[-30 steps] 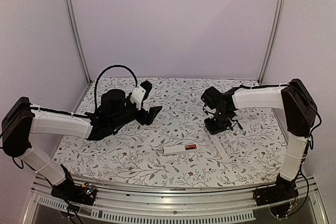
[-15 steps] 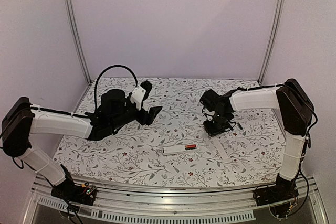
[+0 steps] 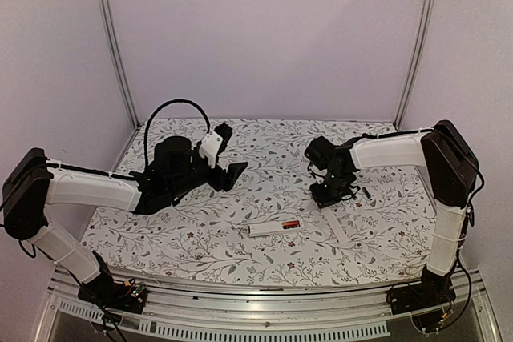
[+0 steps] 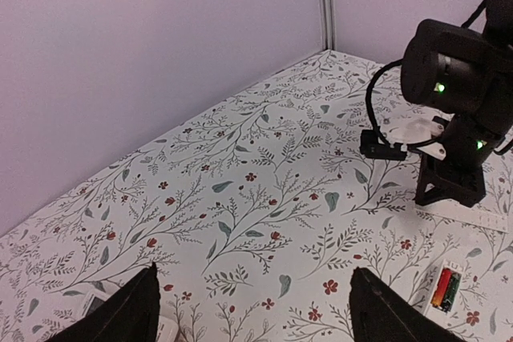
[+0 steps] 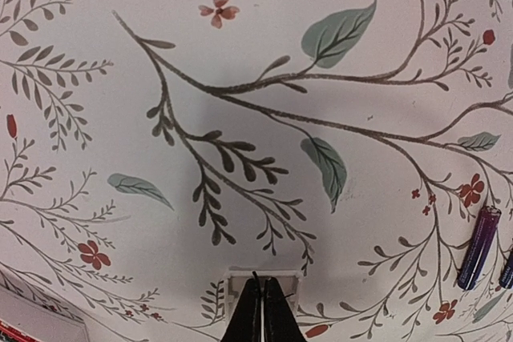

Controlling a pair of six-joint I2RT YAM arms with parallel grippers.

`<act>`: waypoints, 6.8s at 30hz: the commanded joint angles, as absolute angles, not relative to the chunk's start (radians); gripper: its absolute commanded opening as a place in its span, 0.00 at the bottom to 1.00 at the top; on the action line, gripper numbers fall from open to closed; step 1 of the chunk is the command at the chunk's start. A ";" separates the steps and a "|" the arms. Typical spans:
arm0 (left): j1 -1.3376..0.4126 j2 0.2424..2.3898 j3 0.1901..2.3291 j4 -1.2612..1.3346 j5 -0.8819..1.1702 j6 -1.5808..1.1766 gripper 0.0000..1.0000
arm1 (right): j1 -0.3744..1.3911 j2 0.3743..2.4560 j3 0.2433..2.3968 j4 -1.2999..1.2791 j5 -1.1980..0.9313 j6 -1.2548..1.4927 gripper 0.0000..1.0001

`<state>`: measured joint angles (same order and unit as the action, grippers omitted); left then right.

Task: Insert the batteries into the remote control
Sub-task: Pick up the battery cover at the center of the board, then pass from the right arm to the left, then pass from the left arm to the right, then pass from the right arm to the left

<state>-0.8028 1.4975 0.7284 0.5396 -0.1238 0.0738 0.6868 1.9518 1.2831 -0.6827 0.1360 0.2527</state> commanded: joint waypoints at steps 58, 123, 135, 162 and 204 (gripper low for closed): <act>-0.935 2.091 1.113 0.863 0.180 -0.421 0.81 | 0.690 1.591 1.271 -0.382 0.126 0.337 0.00; -0.964 1.688 0.871 1.083 0.556 -0.112 0.00 | 0.740 1.337 1.115 0.088 -0.925 -0.175 0.44; -0.964 1.695 0.884 1.056 0.558 -0.110 0.00 | 0.769 1.392 1.141 0.090 -0.936 -0.164 0.10; -1.015 1.759 0.979 0.868 -0.138 0.045 0.84 | 0.784 1.332 1.079 0.128 -0.008 0.323 0.00; -1.035 1.803 1.027 0.930 -0.127 0.039 0.22 | 0.763 1.335 1.119 0.125 -0.191 0.178 0.50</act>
